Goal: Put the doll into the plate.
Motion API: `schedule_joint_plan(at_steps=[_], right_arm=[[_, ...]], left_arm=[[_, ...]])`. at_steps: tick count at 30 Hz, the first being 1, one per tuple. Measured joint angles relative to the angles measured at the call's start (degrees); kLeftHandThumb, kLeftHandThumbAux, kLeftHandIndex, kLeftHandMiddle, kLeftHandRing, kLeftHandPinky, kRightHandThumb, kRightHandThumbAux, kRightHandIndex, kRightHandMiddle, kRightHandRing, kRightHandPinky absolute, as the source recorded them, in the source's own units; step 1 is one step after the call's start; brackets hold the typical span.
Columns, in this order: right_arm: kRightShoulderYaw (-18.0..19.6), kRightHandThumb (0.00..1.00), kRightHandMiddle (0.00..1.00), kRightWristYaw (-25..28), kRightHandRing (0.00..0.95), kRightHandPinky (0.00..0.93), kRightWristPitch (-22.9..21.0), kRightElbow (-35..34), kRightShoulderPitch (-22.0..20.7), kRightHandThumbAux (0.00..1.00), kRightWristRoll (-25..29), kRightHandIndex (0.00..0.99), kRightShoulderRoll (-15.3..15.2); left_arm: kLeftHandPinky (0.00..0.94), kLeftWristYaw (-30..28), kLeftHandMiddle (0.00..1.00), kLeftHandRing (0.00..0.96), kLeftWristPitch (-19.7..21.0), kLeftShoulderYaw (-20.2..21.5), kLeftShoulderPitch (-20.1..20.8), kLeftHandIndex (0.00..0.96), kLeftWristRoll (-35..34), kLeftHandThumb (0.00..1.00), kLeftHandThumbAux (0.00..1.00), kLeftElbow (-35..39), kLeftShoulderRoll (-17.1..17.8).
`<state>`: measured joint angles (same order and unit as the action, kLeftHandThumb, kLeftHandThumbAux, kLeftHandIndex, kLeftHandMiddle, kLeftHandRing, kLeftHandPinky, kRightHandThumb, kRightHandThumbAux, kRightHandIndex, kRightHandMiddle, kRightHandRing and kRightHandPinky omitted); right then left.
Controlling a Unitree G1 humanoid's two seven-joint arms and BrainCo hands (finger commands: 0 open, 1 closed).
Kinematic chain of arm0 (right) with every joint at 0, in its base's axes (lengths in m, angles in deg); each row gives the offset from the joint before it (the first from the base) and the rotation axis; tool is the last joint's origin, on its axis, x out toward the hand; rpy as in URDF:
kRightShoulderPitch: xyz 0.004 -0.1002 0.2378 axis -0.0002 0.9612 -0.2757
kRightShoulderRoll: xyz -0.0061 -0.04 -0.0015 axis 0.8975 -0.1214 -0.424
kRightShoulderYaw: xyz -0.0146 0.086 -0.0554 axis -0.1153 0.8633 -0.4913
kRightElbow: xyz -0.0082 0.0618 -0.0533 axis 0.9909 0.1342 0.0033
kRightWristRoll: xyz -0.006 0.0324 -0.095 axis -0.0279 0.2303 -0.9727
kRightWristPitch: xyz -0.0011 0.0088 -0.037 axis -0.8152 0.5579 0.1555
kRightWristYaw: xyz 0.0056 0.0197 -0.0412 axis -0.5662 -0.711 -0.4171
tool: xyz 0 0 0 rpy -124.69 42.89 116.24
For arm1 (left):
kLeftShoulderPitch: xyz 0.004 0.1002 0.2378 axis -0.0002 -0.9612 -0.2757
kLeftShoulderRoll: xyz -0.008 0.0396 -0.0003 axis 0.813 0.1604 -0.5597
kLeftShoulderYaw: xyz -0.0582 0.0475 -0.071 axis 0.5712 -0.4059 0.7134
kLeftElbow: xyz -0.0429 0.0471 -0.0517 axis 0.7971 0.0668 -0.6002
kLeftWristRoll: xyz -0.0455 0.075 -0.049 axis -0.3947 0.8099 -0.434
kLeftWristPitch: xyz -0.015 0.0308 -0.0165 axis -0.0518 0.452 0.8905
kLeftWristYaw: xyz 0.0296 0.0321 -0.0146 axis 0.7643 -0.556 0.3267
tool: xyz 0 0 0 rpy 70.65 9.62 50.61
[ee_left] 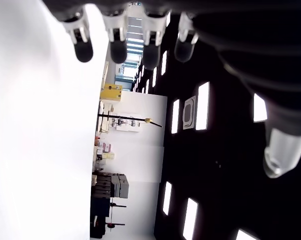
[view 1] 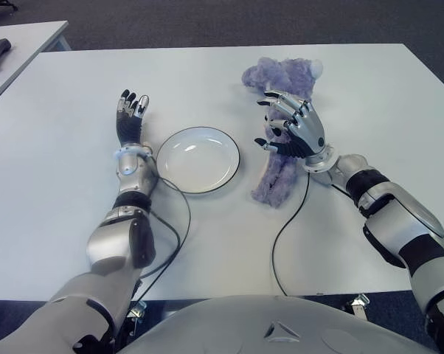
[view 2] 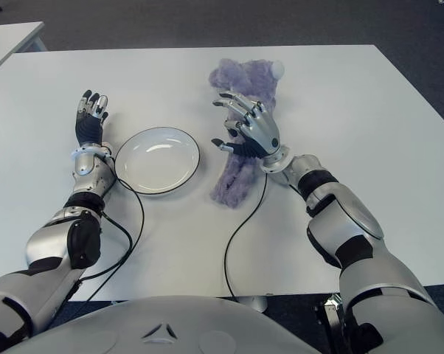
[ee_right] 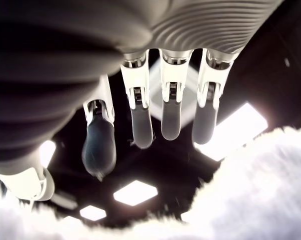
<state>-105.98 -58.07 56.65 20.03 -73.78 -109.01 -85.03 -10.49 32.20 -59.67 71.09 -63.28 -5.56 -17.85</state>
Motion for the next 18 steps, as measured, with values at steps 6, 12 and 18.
schedule_joint_plan(at_steps=[6,12,18], right_arm=[[-0.46,0.250,0.841,-0.93,0.797,0.783,-0.39,0.03,-0.23,0.538,-0.57,0.801,0.27],[-0.58,0.247,0.807,-1.26,0.742,0.735,-0.37,0.16,-0.30,0.529,-0.64,0.767,0.29],[-0.73,0.271,0.591,-0.66,0.495,0.337,1.50,1.45,-0.77,0.539,-0.07,0.573,0.35]], left_arm=[[0.000,0.00,0.099,0.044,0.00,0.01,0.00,0.030,0.00,0.000,0.526,0.00,0.00],[0.000,0.00,0.098,0.043,0.00,0.01,0.00,0.033,0.00,0.000,0.524,0.00,0.00],[0.000,0.00,0.096,0.041,0.00,-0.01,0.00,0.032,0.00,0.000,0.522,0.00,0.00]])
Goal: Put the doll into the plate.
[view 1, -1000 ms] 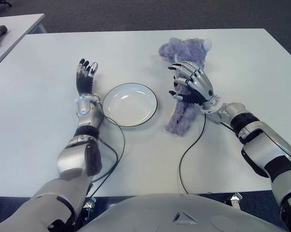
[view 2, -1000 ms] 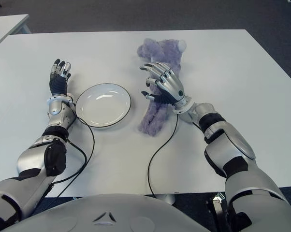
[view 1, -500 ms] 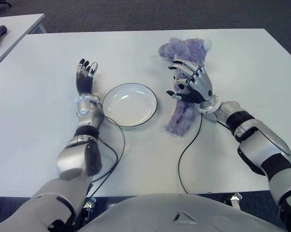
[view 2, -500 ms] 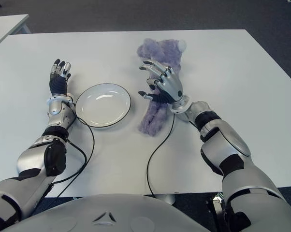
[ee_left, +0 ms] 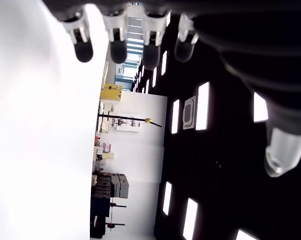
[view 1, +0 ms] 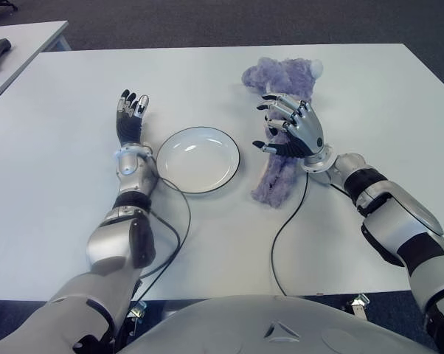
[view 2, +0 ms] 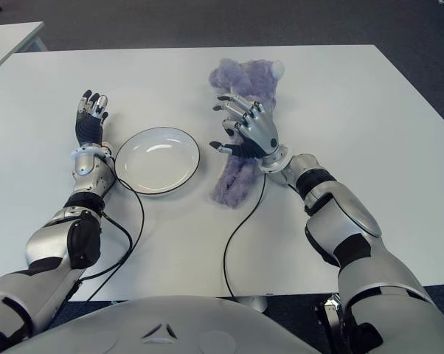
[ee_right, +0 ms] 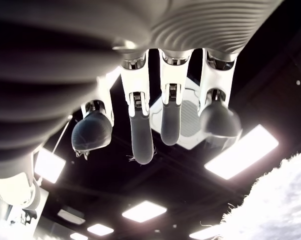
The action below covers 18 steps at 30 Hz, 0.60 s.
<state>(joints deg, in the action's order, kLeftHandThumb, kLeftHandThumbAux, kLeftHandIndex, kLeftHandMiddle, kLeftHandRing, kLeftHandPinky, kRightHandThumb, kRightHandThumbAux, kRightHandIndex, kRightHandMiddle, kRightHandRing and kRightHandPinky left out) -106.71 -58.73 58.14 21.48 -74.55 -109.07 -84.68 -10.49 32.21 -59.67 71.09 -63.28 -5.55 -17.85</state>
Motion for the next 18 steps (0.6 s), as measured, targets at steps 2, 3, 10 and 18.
schedule_joint_plan(at_steps=[2,3,10,18], right_arm=[[0.04,0.256,0.476,1.30,0.386,0.258,1.02,0.51,-0.13,0.518,0.63,0.497,-0.04],[0.07,0.252,0.453,1.98,0.364,0.244,1.41,0.70,-0.17,0.513,0.92,0.482,-0.07],[1.08,0.178,0.181,8.51,0.119,0.044,4.64,1.81,-0.34,0.441,3.48,0.192,-0.25],[2.88,0.164,0.065,18.06,0.035,0.000,8.46,2.78,-0.78,0.398,7.19,0.042,-1.00]], left_arm=[[0.000,0.00,0.095,0.041,0.00,0.00,0.00,0.031,0.00,0.000,0.522,0.00,0.00],[0.000,0.00,0.095,0.041,0.00,0.00,0.00,0.031,0.00,0.000,0.522,0.00,0.00],[0.000,0.00,0.099,0.045,0.00,0.00,0.00,0.028,0.00,0.000,0.521,0.00,0.00],[0.000,0.00,0.101,0.047,0.00,0.00,0.00,0.026,0.00,0.000,0.526,0.00,-0.02]])
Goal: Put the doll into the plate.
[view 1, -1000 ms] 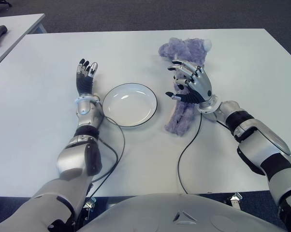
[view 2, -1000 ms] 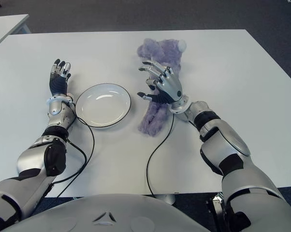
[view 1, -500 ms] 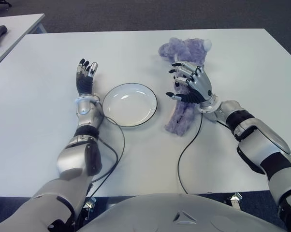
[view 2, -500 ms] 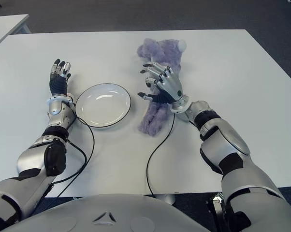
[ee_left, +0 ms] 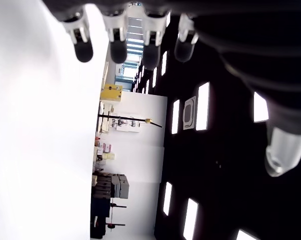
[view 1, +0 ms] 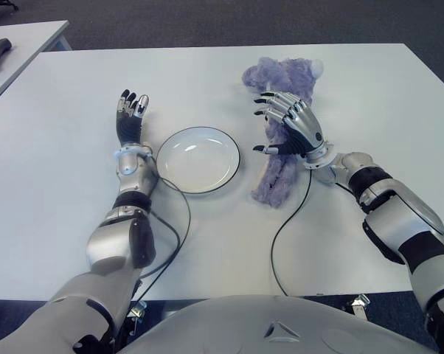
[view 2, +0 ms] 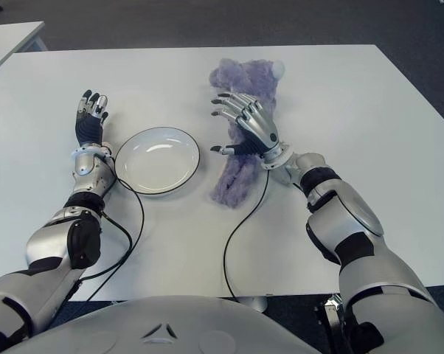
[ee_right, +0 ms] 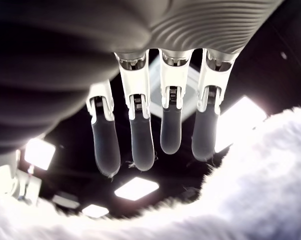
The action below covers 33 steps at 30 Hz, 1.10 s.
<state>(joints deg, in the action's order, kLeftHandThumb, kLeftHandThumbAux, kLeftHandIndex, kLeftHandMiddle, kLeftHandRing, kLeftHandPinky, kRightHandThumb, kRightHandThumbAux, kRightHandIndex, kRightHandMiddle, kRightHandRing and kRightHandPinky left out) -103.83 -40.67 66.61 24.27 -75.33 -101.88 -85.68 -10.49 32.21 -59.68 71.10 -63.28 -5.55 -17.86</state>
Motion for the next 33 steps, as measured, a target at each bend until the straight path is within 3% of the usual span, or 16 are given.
schedule_joint_plan(at_steps=[5,14,33], right_arm=[[1.27,0.187,0.027,8.05,0.018,0.000,3.36,0.04,-0.13,0.389,2.84,0.006,-2.05],[2.94,0.198,0.000,22.01,0.003,0.000,5.60,-0.15,-0.24,0.365,6.69,0.000,-5.55],[6.53,0.153,0.000,50.78,0.000,0.000,8.38,-3.31,-1.61,0.321,16.49,0.000,-8.63]], left_arm=[[0.000,0.00,0.101,0.048,0.00,0.00,0.02,0.027,0.00,0.000,0.527,0.00,-0.06],[0.000,0.00,0.105,0.050,0.00,0.03,0.00,0.035,-0.01,0.000,0.528,0.00,0.02],[0.000,0.00,0.094,0.043,0.04,0.06,-0.03,0.039,-0.26,0.000,0.540,0.00,0.07]])
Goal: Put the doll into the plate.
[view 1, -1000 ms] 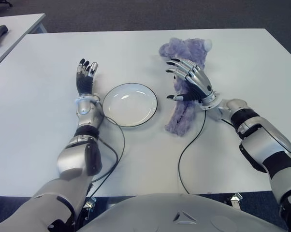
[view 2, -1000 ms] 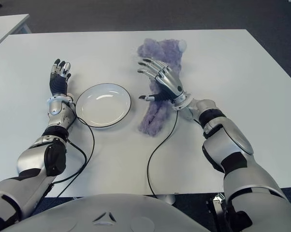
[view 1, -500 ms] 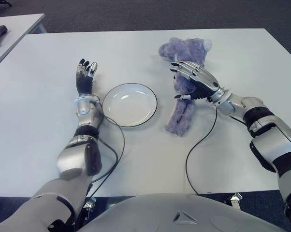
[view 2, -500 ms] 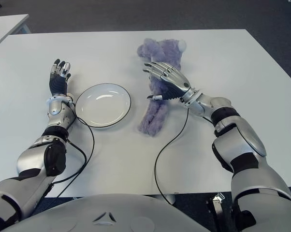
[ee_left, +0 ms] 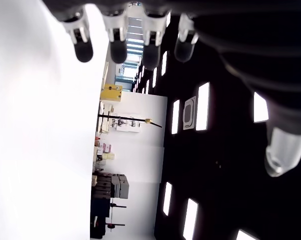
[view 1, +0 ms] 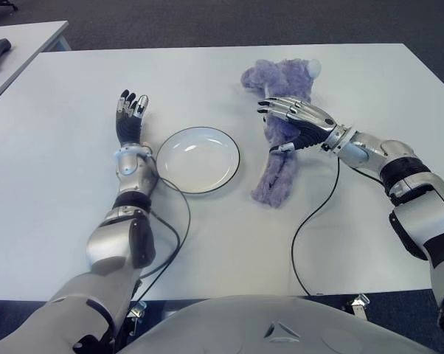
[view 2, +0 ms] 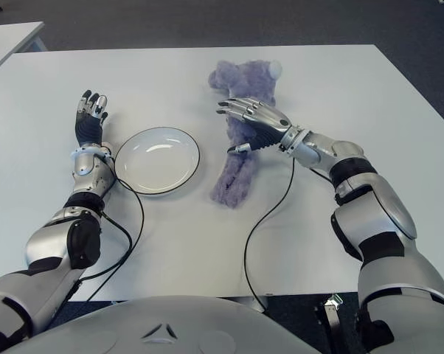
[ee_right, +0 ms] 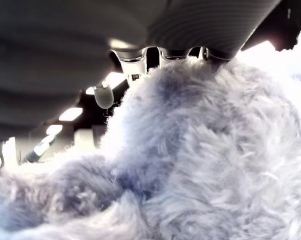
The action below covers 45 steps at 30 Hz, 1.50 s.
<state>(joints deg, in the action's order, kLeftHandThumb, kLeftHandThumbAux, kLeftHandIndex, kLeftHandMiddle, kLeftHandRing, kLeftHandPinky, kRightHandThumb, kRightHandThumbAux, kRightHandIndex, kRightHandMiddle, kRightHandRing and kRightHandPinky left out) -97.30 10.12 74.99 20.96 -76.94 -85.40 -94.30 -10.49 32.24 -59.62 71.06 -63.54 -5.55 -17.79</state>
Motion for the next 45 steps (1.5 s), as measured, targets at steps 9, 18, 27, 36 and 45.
schedule_joint_plan(at_steps=[9,18,27,36,45], right_arm=[[2.11,0.150,0.000,17.28,0.000,0.000,1.55,0.13,-2.23,0.325,6.98,0.000,-0.66],[4.36,0.128,0.000,33.90,0.000,0.000,2.45,0.03,-3.55,0.343,15.20,0.000,-0.96],[5.76,0.117,0.000,42.55,0.000,0.000,2.52,-1.10,-3.80,0.333,18.84,0.000,-1.81],[6.67,0.103,0.000,47.52,0.000,0.000,2.51,-1.68,-4.10,0.319,20.53,0.000,-2.16],[7.76,0.085,0.000,50.81,0.000,0.000,2.52,-1.77,-4.19,0.322,21.68,0.000,-2.16]], left_arm=[[0.000,0.00,0.093,0.043,0.01,-0.04,0.02,0.034,-0.10,0.000,0.543,0.01,0.00],[0.000,0.00,0.093,0.043,0.01,-0.08,0.01,0.031,-0.11,0.000,0.553,0.00,0.00],[0.000,0.00,0.090,0.043,0.03,-0.07,0.01,0.034,-0.16,0.000,0.565,0.00,-0.02],[0.000,0.00,0.088,0.042,0.04,-0.08,0.01,0.027,-0.17,0.000,0.555,0.00,-0.02],[0.000,0.00,0.084,0.038,0.13,-0.14,0.01,0.029,-0.16,0.000,0.555,0.00,-0.02]])
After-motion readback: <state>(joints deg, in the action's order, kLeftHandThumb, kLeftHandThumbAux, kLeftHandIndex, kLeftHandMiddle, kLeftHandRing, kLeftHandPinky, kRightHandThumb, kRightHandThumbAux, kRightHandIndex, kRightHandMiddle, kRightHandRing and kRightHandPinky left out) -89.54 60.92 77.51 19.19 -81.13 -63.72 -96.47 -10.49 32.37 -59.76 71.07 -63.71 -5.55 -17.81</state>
